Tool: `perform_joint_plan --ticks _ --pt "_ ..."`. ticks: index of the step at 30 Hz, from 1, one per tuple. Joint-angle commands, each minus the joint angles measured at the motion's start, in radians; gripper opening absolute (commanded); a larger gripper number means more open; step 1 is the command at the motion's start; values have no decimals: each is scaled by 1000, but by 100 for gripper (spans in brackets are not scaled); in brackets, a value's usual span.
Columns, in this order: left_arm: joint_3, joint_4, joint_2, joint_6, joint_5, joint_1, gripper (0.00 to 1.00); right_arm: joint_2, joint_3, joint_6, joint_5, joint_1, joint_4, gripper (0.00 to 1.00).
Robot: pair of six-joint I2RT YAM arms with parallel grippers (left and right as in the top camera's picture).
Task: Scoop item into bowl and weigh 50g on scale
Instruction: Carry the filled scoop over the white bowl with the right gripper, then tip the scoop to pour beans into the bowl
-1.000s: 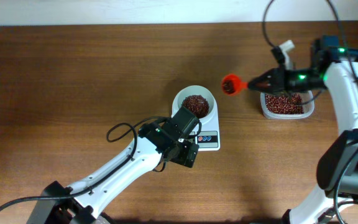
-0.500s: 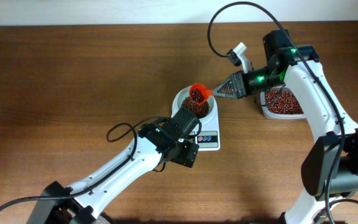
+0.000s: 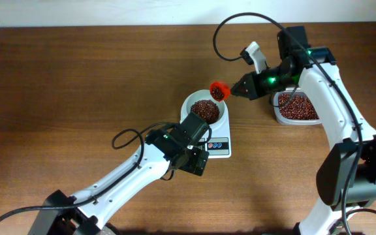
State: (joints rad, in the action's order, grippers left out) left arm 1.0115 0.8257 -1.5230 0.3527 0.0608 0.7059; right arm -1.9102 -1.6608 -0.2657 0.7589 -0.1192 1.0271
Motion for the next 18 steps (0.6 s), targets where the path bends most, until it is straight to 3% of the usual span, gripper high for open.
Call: perform_joint_plan --ticks 1,8,18 --pt "-4 1 10 -2 8 3 99 20 -57 -7 -107 -40 13 4" --pt "-4 1 10 -2 8 3 99 29 -120 -20 -377 -143 39 4" --pt "-4 1 10 -2 8 3 99 28 -120 -14 -291 -149 32 4"
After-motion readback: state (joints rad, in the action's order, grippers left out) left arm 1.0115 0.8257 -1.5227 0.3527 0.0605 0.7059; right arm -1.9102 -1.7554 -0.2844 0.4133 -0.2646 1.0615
